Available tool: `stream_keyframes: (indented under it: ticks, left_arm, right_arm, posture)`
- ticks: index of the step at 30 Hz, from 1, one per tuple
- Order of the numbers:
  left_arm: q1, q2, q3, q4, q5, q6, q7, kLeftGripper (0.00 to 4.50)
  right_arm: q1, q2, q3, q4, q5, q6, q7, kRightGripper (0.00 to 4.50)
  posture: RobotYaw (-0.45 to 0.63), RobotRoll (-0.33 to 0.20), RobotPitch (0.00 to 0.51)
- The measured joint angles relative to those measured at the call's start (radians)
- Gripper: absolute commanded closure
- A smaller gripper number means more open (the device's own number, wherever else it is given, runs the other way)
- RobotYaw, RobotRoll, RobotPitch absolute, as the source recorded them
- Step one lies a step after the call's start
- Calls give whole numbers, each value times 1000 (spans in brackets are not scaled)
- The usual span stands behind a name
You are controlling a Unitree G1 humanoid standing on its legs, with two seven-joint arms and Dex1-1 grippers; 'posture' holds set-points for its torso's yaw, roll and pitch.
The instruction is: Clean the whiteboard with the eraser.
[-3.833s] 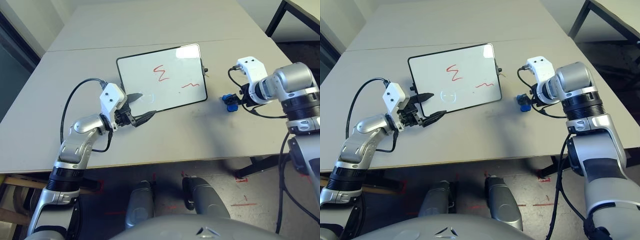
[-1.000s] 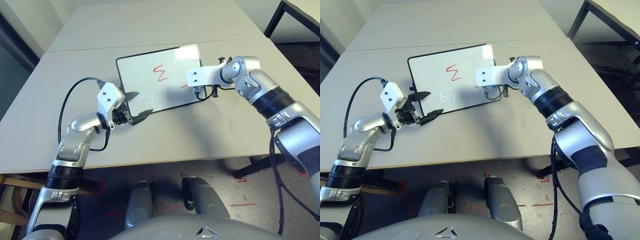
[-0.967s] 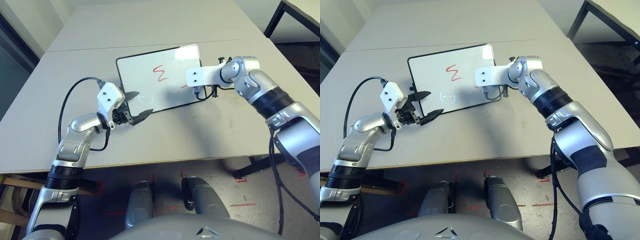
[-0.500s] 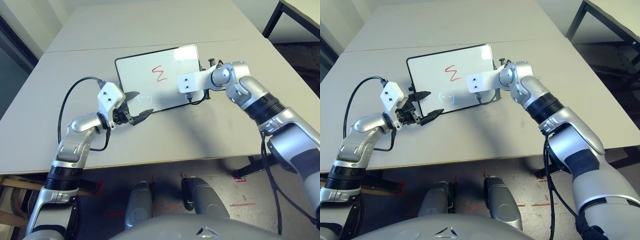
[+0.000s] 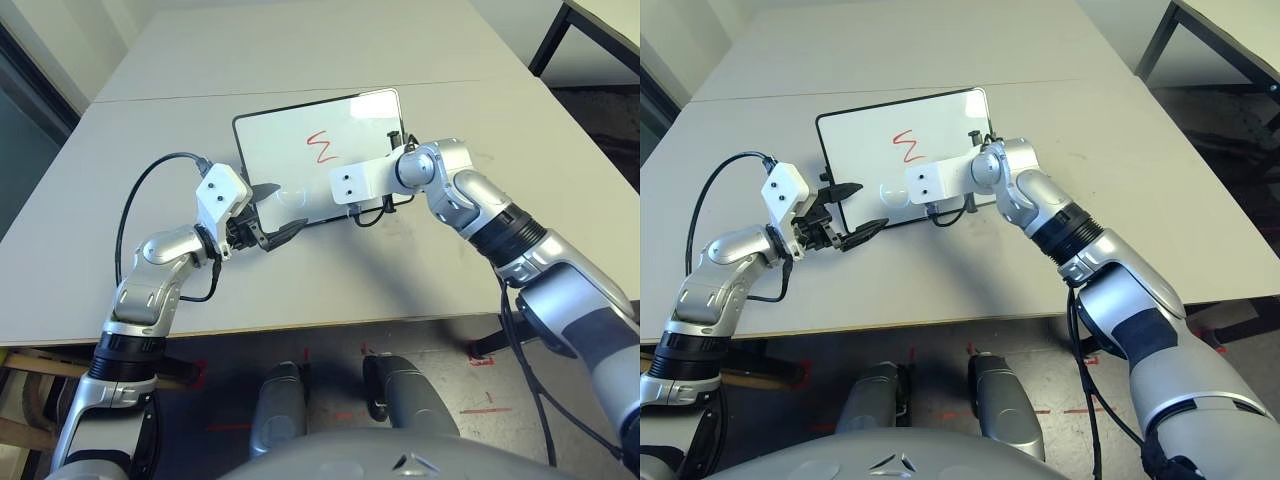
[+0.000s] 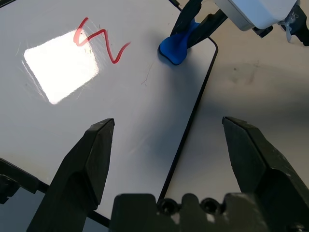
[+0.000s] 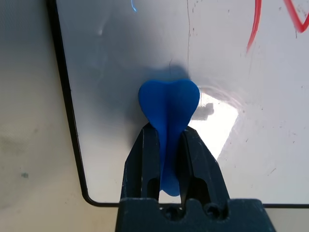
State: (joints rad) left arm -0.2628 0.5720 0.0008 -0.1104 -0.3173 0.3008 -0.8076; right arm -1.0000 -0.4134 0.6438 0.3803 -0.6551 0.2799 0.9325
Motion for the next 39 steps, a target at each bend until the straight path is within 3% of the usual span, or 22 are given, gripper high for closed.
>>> stream_keyframes:
  ticks: [16,26,33,39]
  left_arm:
    - [-6,0,0,0,0,7,-1,0]
    - [-8,4,3,0,0,7,-1,0]
    - [-9,45,41,2,-1,7,-4,0]
    - [-9,93,75,3,-2,7,-20,0]
  right_arm:
    - [-15,-119,-10,97,-37,-67,-7,4189]
    - [-12,-125,-25,133,-47,-85,-23,4189]
    - [-25,-150,-29,49,-56,-83,58,4189]
    - [-100,-170,-45,-77,-56,-92,163,4189]
  posture:
    - [-70,0,100]
    - [-68,0,98]
    - [-71,0,103]
    - [-67,0,100]
